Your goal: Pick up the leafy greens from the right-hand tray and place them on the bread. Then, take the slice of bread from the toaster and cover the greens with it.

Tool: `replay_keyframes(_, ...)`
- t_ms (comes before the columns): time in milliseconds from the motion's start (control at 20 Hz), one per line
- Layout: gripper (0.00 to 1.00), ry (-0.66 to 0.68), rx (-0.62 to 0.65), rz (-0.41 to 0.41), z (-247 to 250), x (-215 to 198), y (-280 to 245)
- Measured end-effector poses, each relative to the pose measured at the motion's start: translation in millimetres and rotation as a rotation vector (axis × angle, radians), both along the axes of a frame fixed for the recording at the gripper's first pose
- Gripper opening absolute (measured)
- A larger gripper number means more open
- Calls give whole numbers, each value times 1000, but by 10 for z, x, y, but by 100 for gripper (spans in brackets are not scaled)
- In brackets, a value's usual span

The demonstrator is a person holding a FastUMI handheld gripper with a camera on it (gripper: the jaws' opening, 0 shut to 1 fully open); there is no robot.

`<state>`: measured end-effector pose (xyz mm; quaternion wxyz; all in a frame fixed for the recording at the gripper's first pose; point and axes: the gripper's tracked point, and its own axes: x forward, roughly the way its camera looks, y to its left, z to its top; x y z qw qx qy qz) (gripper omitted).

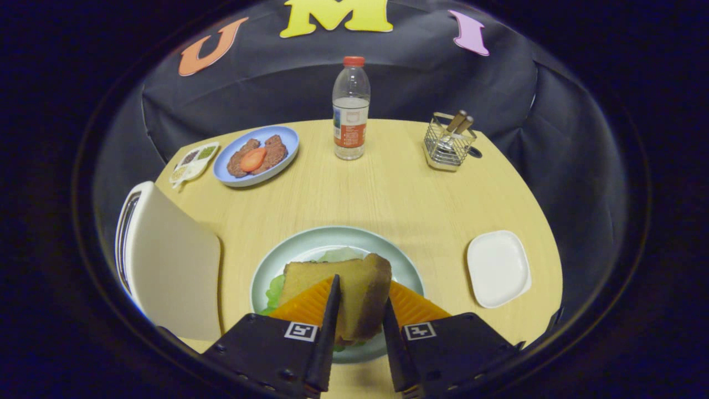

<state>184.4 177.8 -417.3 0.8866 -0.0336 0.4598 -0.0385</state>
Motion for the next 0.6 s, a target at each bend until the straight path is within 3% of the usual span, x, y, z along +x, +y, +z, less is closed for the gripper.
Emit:
replay_keyframes(250,60,35,-45,30,-69,28,-44)
replay_keyframes(400,76,84,-41,37,-164,-4,-98)
replay_keyframes(600,80,90,33,38,-167,2,-71)
